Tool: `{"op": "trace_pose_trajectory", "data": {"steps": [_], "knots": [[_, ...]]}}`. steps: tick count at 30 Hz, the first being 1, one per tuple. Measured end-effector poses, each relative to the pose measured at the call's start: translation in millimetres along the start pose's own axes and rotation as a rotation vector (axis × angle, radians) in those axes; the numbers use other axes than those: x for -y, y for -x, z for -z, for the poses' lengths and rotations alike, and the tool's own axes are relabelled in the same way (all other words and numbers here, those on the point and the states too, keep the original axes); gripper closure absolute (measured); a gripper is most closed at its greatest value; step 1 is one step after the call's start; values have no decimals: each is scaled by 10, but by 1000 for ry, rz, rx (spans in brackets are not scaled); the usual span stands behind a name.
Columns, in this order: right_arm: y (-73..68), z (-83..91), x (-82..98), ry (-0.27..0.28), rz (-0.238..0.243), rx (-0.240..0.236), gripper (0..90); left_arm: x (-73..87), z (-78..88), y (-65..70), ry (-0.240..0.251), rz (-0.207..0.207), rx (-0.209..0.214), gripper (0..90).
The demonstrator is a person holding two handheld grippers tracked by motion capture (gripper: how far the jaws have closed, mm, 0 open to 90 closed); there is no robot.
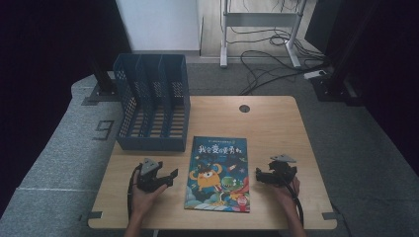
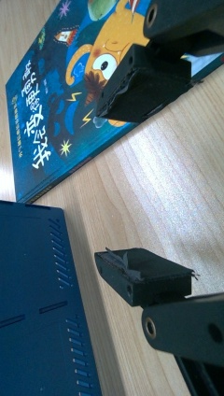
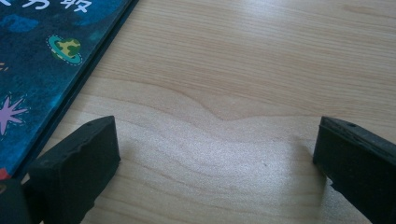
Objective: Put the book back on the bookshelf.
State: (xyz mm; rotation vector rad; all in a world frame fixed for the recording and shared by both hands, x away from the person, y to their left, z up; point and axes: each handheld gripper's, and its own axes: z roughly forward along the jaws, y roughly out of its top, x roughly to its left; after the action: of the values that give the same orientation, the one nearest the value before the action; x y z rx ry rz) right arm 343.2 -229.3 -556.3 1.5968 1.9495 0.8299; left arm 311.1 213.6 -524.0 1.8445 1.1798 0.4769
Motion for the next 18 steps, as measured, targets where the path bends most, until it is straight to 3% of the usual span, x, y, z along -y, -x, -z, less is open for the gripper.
{"op": "trace_pose_trajectory", "data": {"steps": [8,18], "knots": [[17,46,40,13,2,-4,49,14,4,-23,0,28,-11,214],[26,75,61,28,-17,15,109,16,-4,18,-17,27,30,199]]}}
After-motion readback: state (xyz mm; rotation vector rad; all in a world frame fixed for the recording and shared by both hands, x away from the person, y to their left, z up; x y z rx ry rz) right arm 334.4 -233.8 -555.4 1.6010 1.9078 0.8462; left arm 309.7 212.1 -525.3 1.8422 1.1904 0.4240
